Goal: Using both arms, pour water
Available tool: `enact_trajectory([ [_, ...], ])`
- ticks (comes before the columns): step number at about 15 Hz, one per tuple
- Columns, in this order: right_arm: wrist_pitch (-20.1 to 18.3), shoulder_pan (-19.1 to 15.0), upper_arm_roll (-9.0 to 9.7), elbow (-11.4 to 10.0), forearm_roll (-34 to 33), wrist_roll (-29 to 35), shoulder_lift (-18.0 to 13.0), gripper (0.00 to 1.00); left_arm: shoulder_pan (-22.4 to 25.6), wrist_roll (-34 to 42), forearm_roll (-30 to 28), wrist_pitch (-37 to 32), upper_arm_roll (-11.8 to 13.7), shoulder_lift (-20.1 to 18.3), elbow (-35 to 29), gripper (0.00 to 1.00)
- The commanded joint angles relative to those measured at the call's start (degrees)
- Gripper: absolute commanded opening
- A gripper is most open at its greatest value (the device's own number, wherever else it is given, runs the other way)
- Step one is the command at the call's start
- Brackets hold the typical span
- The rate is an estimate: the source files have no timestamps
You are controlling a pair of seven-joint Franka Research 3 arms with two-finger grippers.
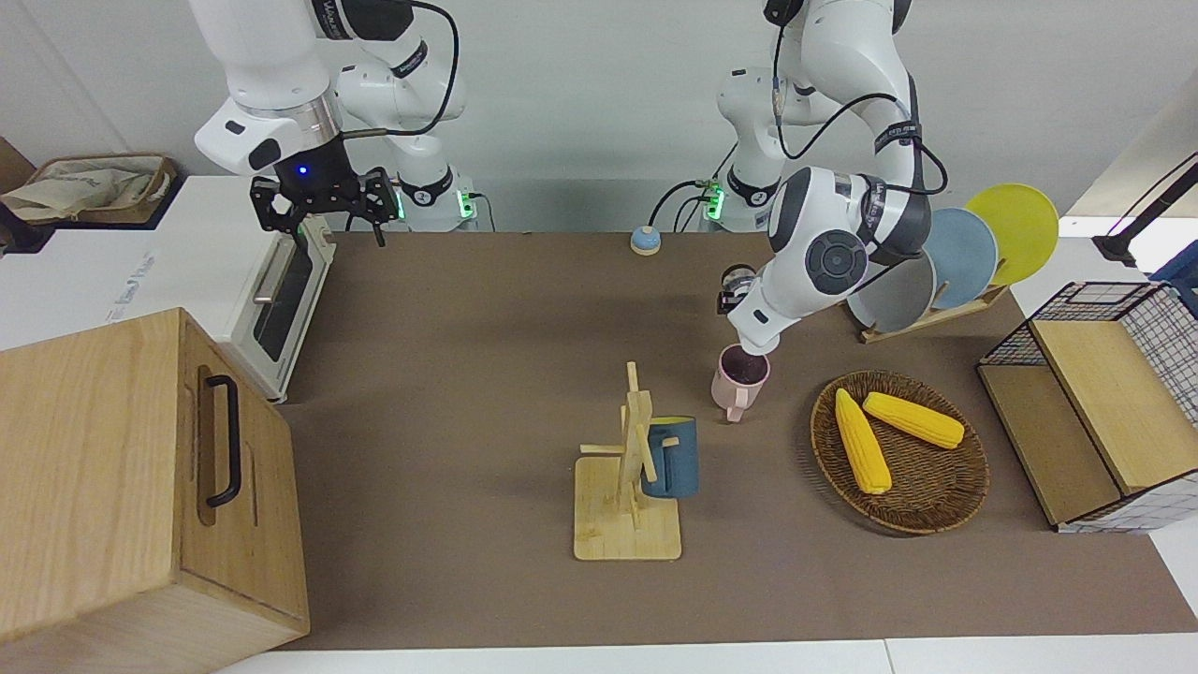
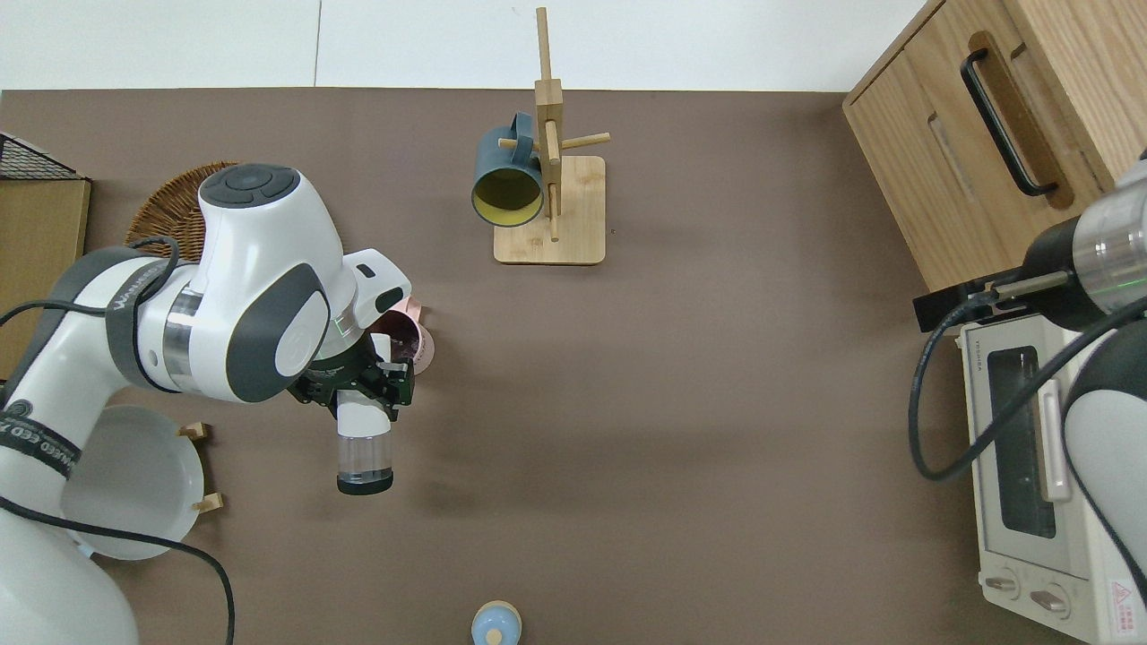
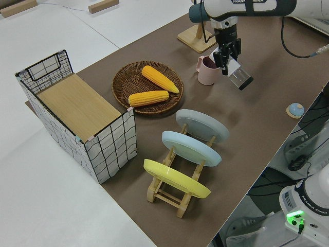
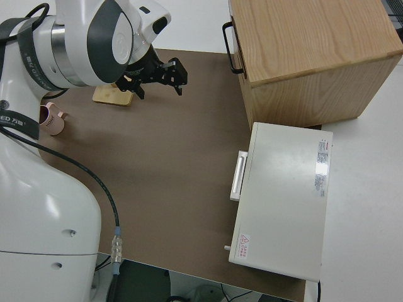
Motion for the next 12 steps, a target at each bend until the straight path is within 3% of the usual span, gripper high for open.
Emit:
enact_trajectory([
  [1,-0.5,-0.51,0.35,0.77,1.06,-0.87,0.43,0.983,-0.99,-1.06,1.15,-2.54,0.4,-0.58,1.63,0.0],
  [12,-0.5,-0.51,0.26,0.77,1.06,-0.87,0.43,0.983,-0.99,-1.15,1.06,-2.98,-0.3,-1.98,1.55,0.0],
])
